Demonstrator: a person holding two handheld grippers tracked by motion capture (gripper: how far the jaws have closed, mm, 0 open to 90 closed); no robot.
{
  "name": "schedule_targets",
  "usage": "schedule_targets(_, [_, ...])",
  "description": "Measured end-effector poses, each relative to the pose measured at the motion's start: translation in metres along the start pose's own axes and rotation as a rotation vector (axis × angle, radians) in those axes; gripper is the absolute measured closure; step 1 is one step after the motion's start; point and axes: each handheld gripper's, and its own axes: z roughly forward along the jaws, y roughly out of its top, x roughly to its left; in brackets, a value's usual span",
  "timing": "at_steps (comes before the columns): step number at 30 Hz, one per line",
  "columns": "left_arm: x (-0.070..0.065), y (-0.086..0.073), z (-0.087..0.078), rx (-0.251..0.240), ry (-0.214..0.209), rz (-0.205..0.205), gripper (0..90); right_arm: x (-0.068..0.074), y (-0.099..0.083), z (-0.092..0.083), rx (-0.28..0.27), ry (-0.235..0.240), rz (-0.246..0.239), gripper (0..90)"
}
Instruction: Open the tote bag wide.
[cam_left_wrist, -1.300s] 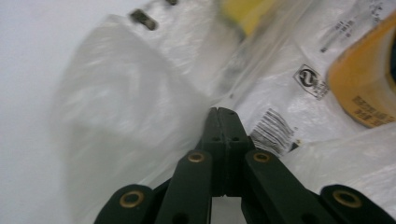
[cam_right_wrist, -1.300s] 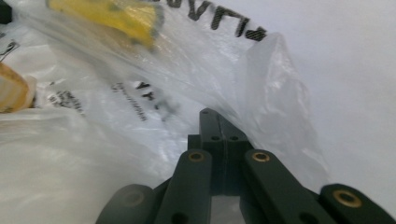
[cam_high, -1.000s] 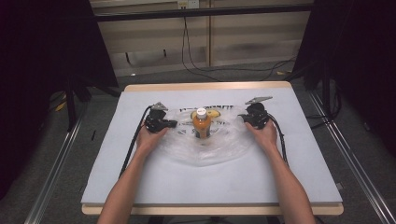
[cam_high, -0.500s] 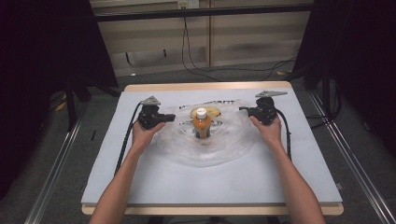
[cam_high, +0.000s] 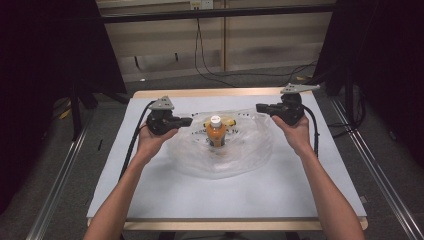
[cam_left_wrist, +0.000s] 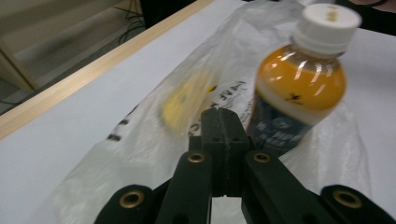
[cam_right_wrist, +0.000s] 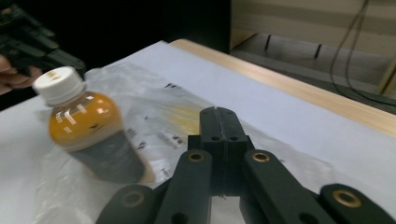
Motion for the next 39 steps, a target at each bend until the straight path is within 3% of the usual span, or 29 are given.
schedule_targets(2, [-0.004, 0.001, 0.016, 0.09, 0.01, 0.028, 90.0, 0.007, 0.0, 0.009, 0.049, 0.022, -0.017, 90.0])
schedule_targets(4, [-0.003, -0.002, 0.029, 0.131, -0.005, 0.039, 90.0, 0.011, -0.004, 0.027, 0.153, 0.018, -0.067, 90.0])
schedule_targets(7, [-0.002, -0.012, 0.05, 0.217, -0.011, 0.043, 90.0, 0.009, -0.016, 0.048, 0.247, 0.019, -0.08, 90.0])
schedule_targets(10, [0.002, -0.02, 0.061, 0.277, -0.019, 0.04, 90.0, 0.004, -0.026, 0.064, 0.315, 0.028, -0.077, 90.0])
schedule_targets(11, [0.006, -0.022, 0.062, 0.302, -0.028, 0.06, 90.0, 0.003, -0.03, 0.069, 0.332, 0.032, -0.077, 90.0])
schedule_targets(14, [0.009, -0.032, 0.066, 0.292, -0.018, 0.003, 90.0, 0.0, -0.037, 0.079, 0.376, 0.025, -0.069, 90.0])
schedule_targets(15, [0.011, -0.033, 0.066, 0.308, -0.014, 0.021, 90.0, 0.0, -0.04, 0.082, 0.397, 0.016, -0.068, 90.0])
schedule_targets(16, [0.011, -0.036, 0.067, 0.314, -0.015, 0.002, 90.0, -0.001, -0.042, 0.084, 0.404, 0.01, -0.068, 90.0])
schedule_targets(18, [0.011, -0.04, 0.068, 0.328, -0.011, 0.003, 90.0, -0.002, -0.045, 0.088, 0.431, 0.006, -0.073, 90.0])
schedule_targets(21, [0.01, -0.045, 0.07, 0.342, -0.014, -0.002, 90.0, -0.002, -0.049, 0.093, 0.472, -0.001, -0.086, 90.0])
schedule_targets(24, [0.01, -0.047, 0.071, 0.382, -0.015, 0.018, 90.0, -0.001, -0.053, 0.098, 0.541, -0.015, -0.095, 90.0])
schedule_targets(26, [0.011, -0.048, 0.069, 0.39, -0.024, 0.023, 90.0, -0.002, -0.052, 0.097, 0.553, -0.007, -0.088, 90.0])
schedule_targets(33, [0.017, -0.052, 0.053, 0.472, 0.005, 0.079, 90.0, 0.0, -0.051, 0.083, 0.658, 0.002, -0.195, 90.0])
schedule_targets(39, [0.023, -0.057, 0.04, 0.529, 0.024, 0.071, 90.0, -0.003, -0.053, 0.067, 0.72, 0.009, -0.247, 90.0])
